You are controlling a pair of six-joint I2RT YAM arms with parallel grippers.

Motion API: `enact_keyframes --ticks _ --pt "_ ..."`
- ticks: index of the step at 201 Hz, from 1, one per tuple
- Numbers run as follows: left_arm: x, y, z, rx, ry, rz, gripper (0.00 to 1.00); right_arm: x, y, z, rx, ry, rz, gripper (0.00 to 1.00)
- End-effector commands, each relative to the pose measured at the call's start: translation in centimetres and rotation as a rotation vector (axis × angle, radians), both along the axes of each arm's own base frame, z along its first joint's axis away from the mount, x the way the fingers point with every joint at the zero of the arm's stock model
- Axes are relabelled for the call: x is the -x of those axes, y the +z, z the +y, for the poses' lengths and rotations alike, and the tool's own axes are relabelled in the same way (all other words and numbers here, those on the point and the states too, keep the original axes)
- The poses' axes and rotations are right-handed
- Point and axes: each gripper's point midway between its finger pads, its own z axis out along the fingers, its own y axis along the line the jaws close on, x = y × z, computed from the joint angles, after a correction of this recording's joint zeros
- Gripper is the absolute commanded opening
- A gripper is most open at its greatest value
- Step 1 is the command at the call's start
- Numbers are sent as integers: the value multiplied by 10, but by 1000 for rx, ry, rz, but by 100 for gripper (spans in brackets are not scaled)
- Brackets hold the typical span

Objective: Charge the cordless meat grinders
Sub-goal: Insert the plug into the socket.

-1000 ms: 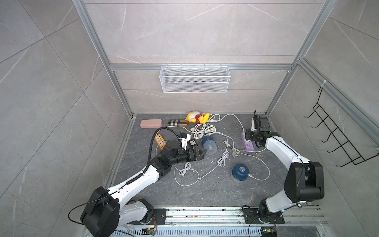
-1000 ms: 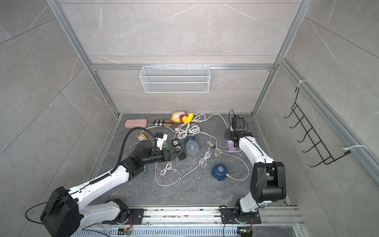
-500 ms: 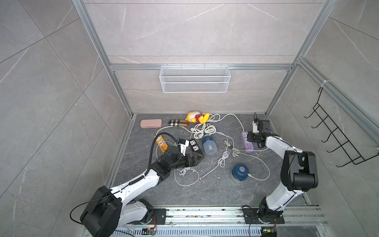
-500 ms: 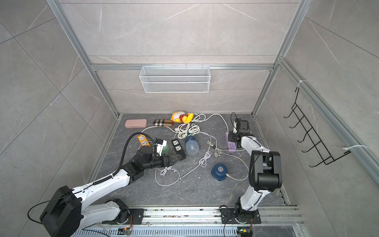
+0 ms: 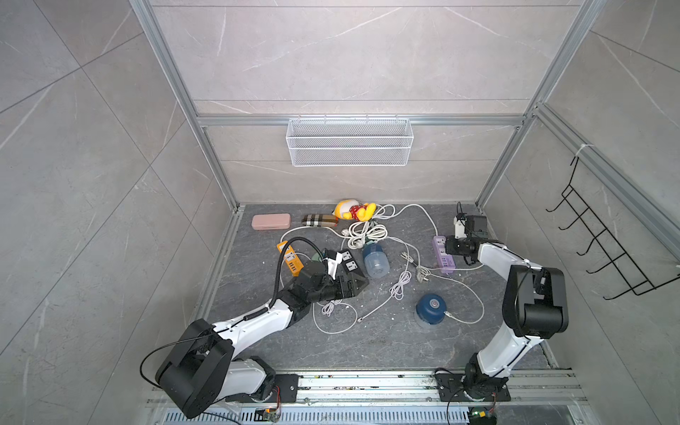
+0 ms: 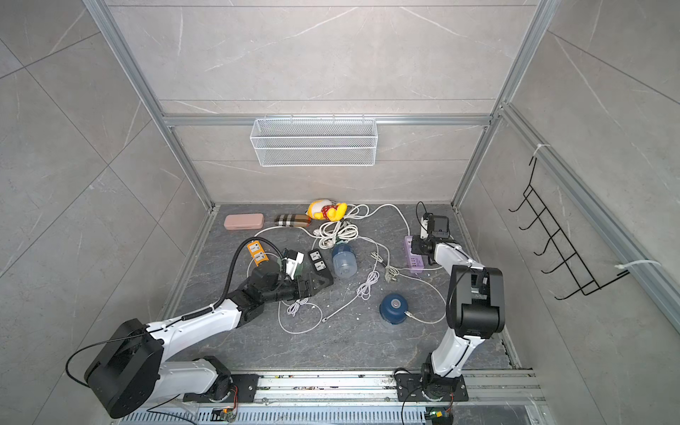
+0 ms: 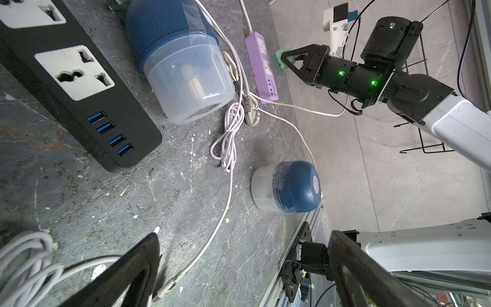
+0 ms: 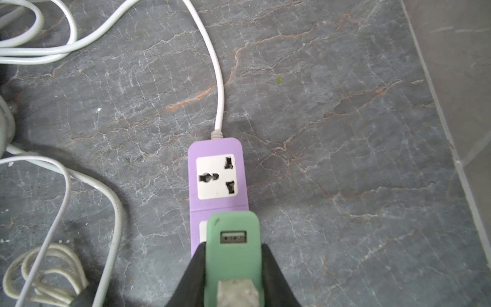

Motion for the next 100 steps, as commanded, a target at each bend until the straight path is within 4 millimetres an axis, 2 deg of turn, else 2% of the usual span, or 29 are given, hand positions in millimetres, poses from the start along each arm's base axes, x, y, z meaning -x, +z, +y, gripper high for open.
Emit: enact_keyframes --ticks 1,53,100 --pt "-8 27 -8 60 -5 -55 99 -10 3 -1 7 17 -10 0" --pt "-8 27 -9 66 -9 -51 99 -7 -4 -8 52 15 30 0" --pt "-7 27 -9 66 -16 -48 99 -1 -4 -4 43 34 41 0"
